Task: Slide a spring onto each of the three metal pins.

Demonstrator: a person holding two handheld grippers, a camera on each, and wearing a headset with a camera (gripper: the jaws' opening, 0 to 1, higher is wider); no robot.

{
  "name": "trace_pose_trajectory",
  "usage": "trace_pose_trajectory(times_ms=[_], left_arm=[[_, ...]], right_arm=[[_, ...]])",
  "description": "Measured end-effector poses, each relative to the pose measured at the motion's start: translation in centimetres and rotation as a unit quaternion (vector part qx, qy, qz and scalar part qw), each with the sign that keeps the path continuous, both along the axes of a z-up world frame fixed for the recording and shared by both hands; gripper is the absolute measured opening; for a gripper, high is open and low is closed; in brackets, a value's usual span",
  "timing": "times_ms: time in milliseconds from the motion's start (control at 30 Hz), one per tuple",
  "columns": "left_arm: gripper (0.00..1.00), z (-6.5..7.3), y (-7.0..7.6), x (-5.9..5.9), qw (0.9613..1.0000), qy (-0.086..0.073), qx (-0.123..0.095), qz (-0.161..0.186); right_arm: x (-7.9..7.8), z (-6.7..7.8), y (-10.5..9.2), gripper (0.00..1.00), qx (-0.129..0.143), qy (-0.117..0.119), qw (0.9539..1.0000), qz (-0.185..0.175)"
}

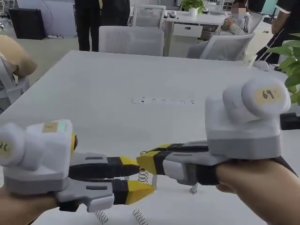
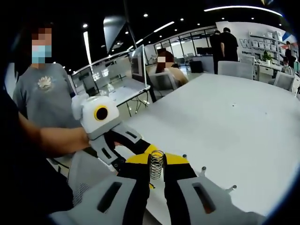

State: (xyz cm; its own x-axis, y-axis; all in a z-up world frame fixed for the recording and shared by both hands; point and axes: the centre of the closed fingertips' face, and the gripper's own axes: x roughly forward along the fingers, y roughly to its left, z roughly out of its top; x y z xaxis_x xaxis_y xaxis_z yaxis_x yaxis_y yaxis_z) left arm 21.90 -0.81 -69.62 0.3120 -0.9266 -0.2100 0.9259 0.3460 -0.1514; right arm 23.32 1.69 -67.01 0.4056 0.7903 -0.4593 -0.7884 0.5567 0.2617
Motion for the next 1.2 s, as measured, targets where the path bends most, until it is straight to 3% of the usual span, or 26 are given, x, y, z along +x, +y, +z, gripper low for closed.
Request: trace_pose_trajectory(times_ms=[133,200,300,400,567,767,933,1067,1200], left_arm=[[0.05,-0.1,-0.1,0.1,1.0,-0.008,0.005,-0.001],[0.05,-0.2,-0.1,0.2,0.9999,-0.012,0.01,-0.002],[0.04,-0.3,0.0,0.3,0.9992,-0.031,0.022,-0.006],[0.03,-0.6,0.1,0.3,0.9986,-0.037,0.034,-0.013],[0.03,-1.4,-0.5,-0.5,0.9963,-0.047,0.062,-0.035],[0.02,-2.3,-1.2,-1.6,0.9925,-0.052,0.091,-0.063],[0.02,-2.8,-1.5,-2.3,0.9888,-0.053,0.112,-0.084],[0.02,-3.1,-1.6,-2.6,0.9875,-0.049,0.119,-0.09],[0.02,-3.2,-1.7,-2.8,0.9874,-0.043,0.121,-0.092]], right_arm=[[0.0,-0.1,-0.1,0.08,0.001,0.001,1.0,-0.001],[0.0,-0.1,-0.2,0.08,-0.001,-0.001,1.0,0.0],[-0.1,-0.2,-0.3,0.08,-0.007,-0.003,1.0,0.006],[-0.6,-0.5,-0.6,0.08,-0.027,-0.001,0.9993,0.027],[-1.5,-1.4,-0.9,0.08,-0.076,0.006,0.9941,0.078],[-2.7,-2.3,-1.3,0.08,-0.14,0.008,0.9788,0.149],[-3.8,-3.0,-1.6,0.08,-0.195,0.009,0.9591,0.205],[-4.3,-3.4,-1.6,0.08,-0.22,0.01,0.9462,0.237],[-4.5,-3.8,-1.4,0.08,-0.233,0.013,0.9393,0.251]])
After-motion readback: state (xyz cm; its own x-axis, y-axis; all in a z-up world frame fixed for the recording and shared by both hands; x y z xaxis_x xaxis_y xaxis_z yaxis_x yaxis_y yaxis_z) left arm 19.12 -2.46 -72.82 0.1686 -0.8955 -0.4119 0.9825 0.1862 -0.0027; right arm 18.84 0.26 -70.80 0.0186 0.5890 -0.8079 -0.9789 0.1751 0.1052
